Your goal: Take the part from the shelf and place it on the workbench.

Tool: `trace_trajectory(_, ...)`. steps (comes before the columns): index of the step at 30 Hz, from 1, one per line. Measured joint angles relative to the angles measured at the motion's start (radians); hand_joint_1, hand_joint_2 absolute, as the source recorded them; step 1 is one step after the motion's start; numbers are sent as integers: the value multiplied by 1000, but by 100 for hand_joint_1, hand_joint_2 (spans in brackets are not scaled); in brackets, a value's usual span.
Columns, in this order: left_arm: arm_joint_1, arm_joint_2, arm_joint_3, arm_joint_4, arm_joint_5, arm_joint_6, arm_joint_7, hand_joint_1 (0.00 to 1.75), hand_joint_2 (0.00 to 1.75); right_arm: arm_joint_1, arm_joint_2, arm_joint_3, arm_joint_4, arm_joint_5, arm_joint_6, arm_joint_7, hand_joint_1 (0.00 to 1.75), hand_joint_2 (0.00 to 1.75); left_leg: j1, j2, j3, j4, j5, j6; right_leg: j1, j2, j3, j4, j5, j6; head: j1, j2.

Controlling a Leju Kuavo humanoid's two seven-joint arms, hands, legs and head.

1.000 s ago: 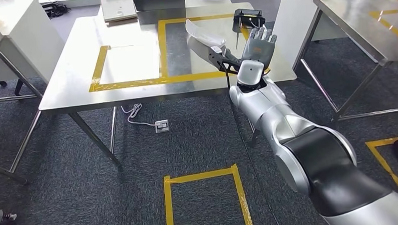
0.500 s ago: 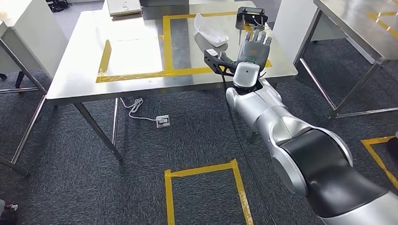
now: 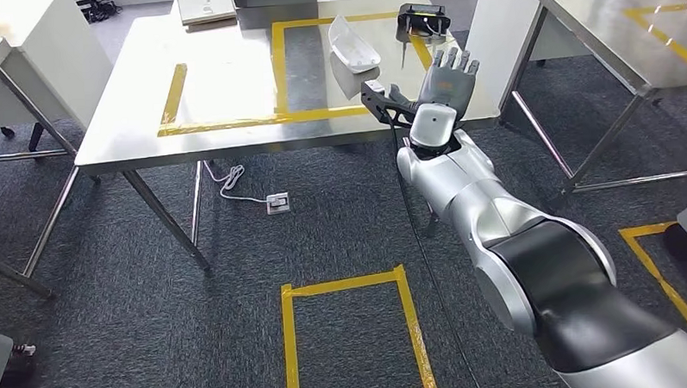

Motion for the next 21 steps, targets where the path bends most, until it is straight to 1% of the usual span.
trace_trajectory(1, 0, 1, 0, 0, 0, 0, 0, 0, 0, -1, 0, 0, 0, 0, 0, 0, 0, 0, 1, 0, -18, 49, -38, -3, -1, -1, -6, -2, 7, -6, -1, 0)
trace_trajectory(2, 0, 1, 0, 0, 0, 0, 0, 0, 0, -1, 1, 0, 0, 0, 0, 0, 0, 0, 2, 0, -38, 113, -80, -7, -2, -1, -13, -2, 13, -9, -2, 0)
trace_trajectory(3, 1, 1, 0, 0, 0, 0, 0, 0, 0, 0, 1, 0, 0, 0, 1, 0, 0, 0, 2, 0, -56, 176, -113, -11, -1, -1, -21, -1, 18, -10, -2, 0)
trace_trajectory(4, 1, 1, 0, 0, 0, 0, 0, 0, 0, 2, 1, 0, 0, 0, 1, 0, 0, 0, 3, 0, -63, 219, -130, -13, -1, -1, -29, 1, 24, -10, -2, 0)
trace_trajectory(5, 2, 1, 0, 0, 0, 0, 0, 0, 0, 3, 1, 0, 0, 0, 1, 0, 0, 0, 3, 0, -54, 227, -129, -15, -1, -1, -38, 2, 29, -9, -2, 0)
trace_trajectory(6, 2, 2, 0, 0, 0, 0, 0, 0, 0, 4, 1, 0, 0, 0, 2, 0, 0, 0, 3, 1, -25, 195, -111, -15, -2, -1, -46, 5, 34, -7, -2, 0)
trace_trajectory(7, 2, 2, 0, 0, 0, 0, 0, 0, 0, 4, 1, 0, 0, 0, 2, 0, 0, 0, 3, 1, 19, 132, -87, -14, -3, -1, -53, 9, 38, -4, -2, 0)
trace_trajectory(8, 2, 2, 0, 0, 0, 0, 0, 0, 0, 3, 0, 0, 0, 0, 2, 0, 0, 0, 2, 1, 66, 62, -73, -11, -2, -1, -60, 12, 41, 0, -2, 0)
trace_trajectory(9, 2, 2, 0, -1, 0, 0, 0, 0, 0, 3, 0, 0, 0, 0, 2, 1, 0, 0, 0, 0, 99, 9, -61, -6, -2, -1, -65, 15, 45, 5, -2, 0)
trace_trajectory(10, 2, 2, 0, -1, 0, 0, -1, 0, 0, 3, 0, 0, 0, 0, 2, 1, 0, 0, -2, -2, 117, -24, -59, -1, -2, -1, -70, 18, 50, 10, -2, 0)
trace_trajectory(11, 2, 2, 0, -1, 0, 0, -1, 0, 0, 3, 0, 0, 0, 0, 2, 0, 0, 0, -4, -3, 120, -33, -61, 6, -1, -1, -73, 18, 56, 17, -1, 0)
trace_trajectory(13, 4, 3, 0, 0, 0, 0, 0, 0, 0, 4, -1, 0, 0, 0, 2, 0, 0, 0, -4, -2, 110, -36, -48, 20, -3, -1, -77, 17, 64, 31, -1, 0)
trace_trajectory(14, 3, 3, 0, 0, 0, 0, 0, 0, 0, 3, -1, 0, 0, 0, 2, 0, 0, 0, -3, -1, 105, -38, -41, 29, -4, 0, -82, 24, 54, 37, -1, 0)
trace_trajectory(15, 3, 3, 0, -1, 0, 0, 0, 0, 0, 3, -2, 0, 0, 0, 2, 0, 0, 0, -1, 0, 99, -41, -32, 38, -5, 1, -93, 49, 29, 44, 0, 0)
trace_trajectory(16, 2, 3, 0, -1, 0, 0, -1, 0, 0, 2, -2, 0, 0, 0, 2, 0, 0, 0, 0, 1, 90, -43, -23, 44, -6, 2, -111, 95, -11, 49, 0, 0)
trace_trajectory(17, 2, 3, 0, -1, 0, 0, -1, 0, 0, 3, -2, 0, 0, 0, 2, 0, 0, 0, 0, 1, 80, -43, -15, 48, -7, 2, -133, 159, -56, 53, 1, 0)
trace_trajectory(18, 3, 3, 0, -1, 0, 0, -1, 0, 0, 4, -2, 0, 1, 0, 2, 0, 0, 0, 0, 1, 68, -42, -6, 50, -7, 3, -154, 227, -94, 57, 1, 0)
trace_trajectory(19, 3, 2, 0, -1, 0, 0, -1, 0, 0, 6, -2, 0, 1, 0, 3, 0, 0, 0, -1, 2, 56, -41, 2, 50, -7, 3, -165, 278, -115, 58, 1, 0)
trace_trajectory(20, 4, 2, 0, 0, 0, 0, -1, 0, 0, 8, -2, 0, 1, 0, 3, 0, 0, 0, -1, 2, 45, -40, 10, 49, -7, 3, -162, 300, -116, 59, 1, 0)
trace_trajectory(21, 4, 2, 0, 0, 0, 0, -1, 0, 0, 9, -2, 0, 1, 0, 4, 0, 0, 0, -1, 2, 39, -39, 14, 49, -7, 3, -160, 309, -114, 59, 1, 0)
